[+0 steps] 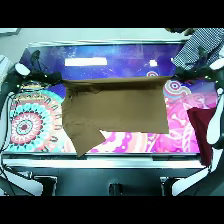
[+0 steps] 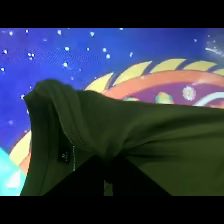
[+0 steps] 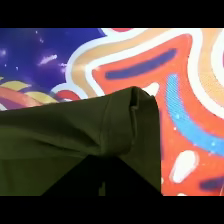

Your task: Fold the clothes and pants, and hang the long-sleeved shirts on hangers.

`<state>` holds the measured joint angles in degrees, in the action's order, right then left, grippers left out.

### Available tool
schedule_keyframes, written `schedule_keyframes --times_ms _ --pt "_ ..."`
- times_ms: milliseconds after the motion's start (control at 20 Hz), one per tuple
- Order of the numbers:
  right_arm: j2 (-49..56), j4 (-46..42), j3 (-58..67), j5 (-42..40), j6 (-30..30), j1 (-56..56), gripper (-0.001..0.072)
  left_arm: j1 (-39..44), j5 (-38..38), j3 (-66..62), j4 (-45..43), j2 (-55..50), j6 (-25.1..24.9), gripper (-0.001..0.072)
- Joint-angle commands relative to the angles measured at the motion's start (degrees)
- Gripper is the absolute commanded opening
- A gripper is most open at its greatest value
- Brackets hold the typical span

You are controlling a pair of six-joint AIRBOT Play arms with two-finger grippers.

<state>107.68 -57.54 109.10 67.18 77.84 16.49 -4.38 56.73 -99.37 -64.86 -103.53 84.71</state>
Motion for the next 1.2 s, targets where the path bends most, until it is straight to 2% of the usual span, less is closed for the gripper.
schedule_keyframes --times_ms 0,200,500,700,900,950,1000,1050,1100,1150 --pt "4.17 1.31 0.04 -0.57 -2.25 -0.02 0.0031 -0.22 -1.84 -0.09 0.17 -3.74 -2.47 0.0016" --pt "4.79 -0.13 0.04 5.64 -1.97 -0.04 0.0031 -0.66 6.56 -0.07 0.13 -3.76 -2.47 0.0016" --pt "8.07 -2.97 0.04 13.68 0.11 -1.57 0.0032 -0.52 14.75 0.07 0.11 -4.61 -2.45 0.0016" --pt "8.92 -13.4 0.04 13.46 3.1 -5.55 0.0032 0.57 18.95 0.13 0.15 -6.29 -2.43 0.0016" --pt "8.92 -15.04 0.04 14.4 6.05 -6.51 0.0046 1.18 20.09 0.15 0.02 -7.1 -2.19 0.0026" --pt "8.87 -14.97 0.04 16.0 6.78 -6.51 0.0142 1.11 20.13 0.07 -0.15 -7.02 -1.6 0.0143" --pt "8.74 -14.95 0.04 18.93 7.26 -6.49 0.0277 0.81 21.03 -0.39 -0.15 -7.02 -1.57 0.0323" --pt "8.22 -14.93 0.04 21.77 7.3 -6.21 0.0338 0.33 22.38 -1.05 -0.15 -6.91 -1.57 0.0486" --pt "6.93 -13.38 0.04 23.39 7.52 -5.44 0.0376 -0.44 24.44 -1.88 -0.17 -6.51 -1.62 0.0525" --pt "4.92 -12.09 0.04 23.58 6.67 -4.52 0.038 -1.46 26.93 -2.38 -0.2 -5.6 -1.66 0.0525"
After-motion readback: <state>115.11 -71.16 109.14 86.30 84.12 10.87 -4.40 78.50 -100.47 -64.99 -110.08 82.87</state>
